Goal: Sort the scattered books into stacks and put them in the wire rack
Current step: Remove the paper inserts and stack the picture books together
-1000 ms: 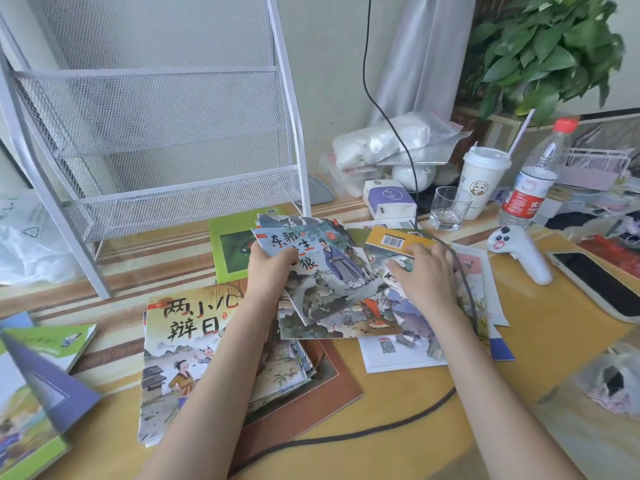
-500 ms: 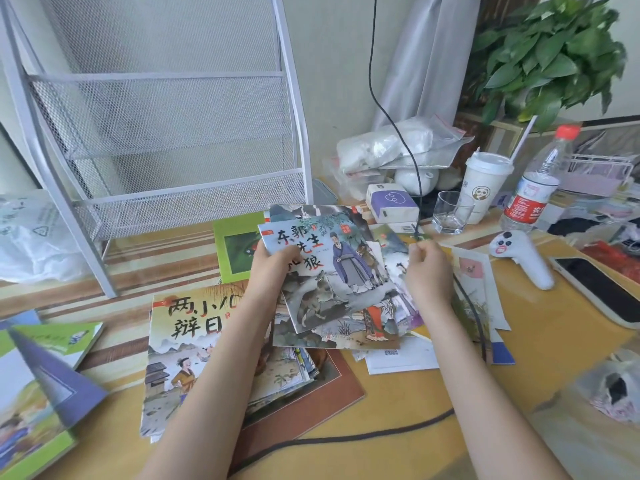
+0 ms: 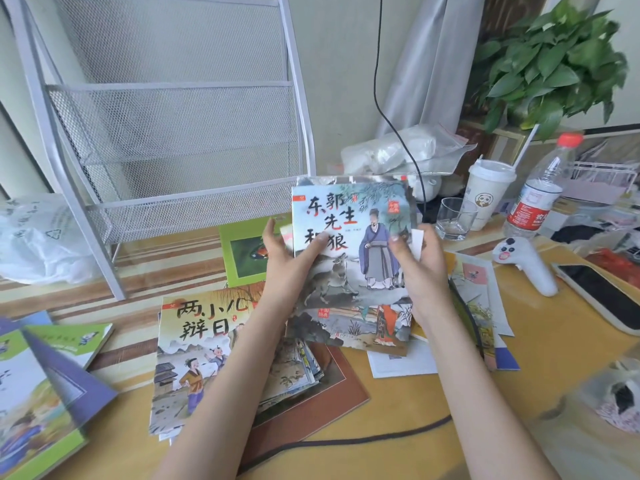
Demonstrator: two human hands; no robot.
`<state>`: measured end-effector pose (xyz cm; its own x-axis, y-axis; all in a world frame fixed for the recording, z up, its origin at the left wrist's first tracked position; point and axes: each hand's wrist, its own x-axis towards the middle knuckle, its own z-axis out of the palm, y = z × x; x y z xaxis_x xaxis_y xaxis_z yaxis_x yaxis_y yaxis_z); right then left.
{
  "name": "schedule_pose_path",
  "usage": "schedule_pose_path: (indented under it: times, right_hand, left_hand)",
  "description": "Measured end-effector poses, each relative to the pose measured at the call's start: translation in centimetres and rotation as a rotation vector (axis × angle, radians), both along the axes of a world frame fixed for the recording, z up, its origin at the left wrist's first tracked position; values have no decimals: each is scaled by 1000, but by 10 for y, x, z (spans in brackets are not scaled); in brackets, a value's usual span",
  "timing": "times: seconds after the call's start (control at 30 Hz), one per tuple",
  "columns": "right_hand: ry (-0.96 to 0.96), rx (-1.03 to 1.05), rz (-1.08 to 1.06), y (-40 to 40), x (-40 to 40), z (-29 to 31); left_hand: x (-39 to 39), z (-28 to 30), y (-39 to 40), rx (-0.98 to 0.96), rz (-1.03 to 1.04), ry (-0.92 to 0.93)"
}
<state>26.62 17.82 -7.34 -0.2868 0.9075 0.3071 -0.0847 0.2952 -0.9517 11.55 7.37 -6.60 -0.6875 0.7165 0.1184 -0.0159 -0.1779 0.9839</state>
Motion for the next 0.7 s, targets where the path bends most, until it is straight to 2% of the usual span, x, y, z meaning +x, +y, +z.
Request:
schedule_pose_path:
  times: [0.1,0.2,0.33,0.43,0.53,0.6,0.7]
  right_hand:
    - [30,142,9,-6,1,15]
    - [5,210,-18,-12,7,26]
    - [6,98,-2,-19,16,40]
    - [47,61,-94,-20,18,46]
    - [65,68,-66,-23,15,52]
    - [108,-2,-37,-25,12,56]
    - [92,46,-60,-26,11,62]
  left_hand:
    - [3,9,-4,4,-13,-26]
    - [5,15,-7,88,-84,-30]
    - [4,23,-13,192,-151,49]
    - [-2,32,-17,212,-211,16]
    - [6,45,-22,126,-169,-53]
    - [18,48,-21,67,-173,-85]
    - [32,53,-20,120,-103,-8]
